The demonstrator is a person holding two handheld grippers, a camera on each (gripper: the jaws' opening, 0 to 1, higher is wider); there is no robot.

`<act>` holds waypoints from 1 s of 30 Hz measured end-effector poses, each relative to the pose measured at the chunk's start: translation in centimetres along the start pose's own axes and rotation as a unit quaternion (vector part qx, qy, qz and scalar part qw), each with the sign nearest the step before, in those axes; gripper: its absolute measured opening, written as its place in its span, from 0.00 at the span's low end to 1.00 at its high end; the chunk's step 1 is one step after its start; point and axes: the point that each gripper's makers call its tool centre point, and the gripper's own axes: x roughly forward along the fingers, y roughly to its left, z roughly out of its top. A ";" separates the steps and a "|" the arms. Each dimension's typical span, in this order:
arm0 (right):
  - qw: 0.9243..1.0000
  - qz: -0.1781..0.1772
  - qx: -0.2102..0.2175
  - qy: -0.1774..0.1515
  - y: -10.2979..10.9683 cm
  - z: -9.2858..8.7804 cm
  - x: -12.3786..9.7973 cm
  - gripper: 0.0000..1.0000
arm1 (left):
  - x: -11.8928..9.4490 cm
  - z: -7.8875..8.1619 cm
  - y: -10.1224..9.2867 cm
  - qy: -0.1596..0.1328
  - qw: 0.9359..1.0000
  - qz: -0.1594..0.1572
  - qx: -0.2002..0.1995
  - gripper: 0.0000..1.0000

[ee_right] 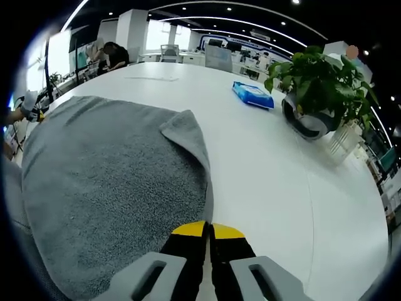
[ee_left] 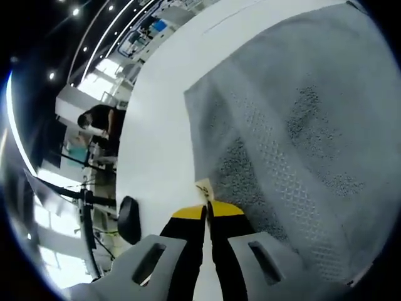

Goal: Open the folded towel by lifting each exposed corner and separating the folded layers until the towel lies flat within the target outline without major curled edges

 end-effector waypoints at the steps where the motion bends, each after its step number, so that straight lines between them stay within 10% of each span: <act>1: 1.000 0.000 -0.001 0.001 0.0 0.0 0.0 0.00 | 0.0 0.0 0.0 0.000 1.000 0.000 0.003 0.00; 24: 0.999 0.006 0.038 -0.017 0.0 0.1 0.1 0.00 | 0.2 0.0 0.3 -0.031 0.999 0.014 0.021 0.01; 30: 0.997 0.010 0.075 -0.022 -0.1 0.1 0.1 0.00 | -0.6 0.6 0.5 -0.064 0.986 -0.028 -0.150 0.11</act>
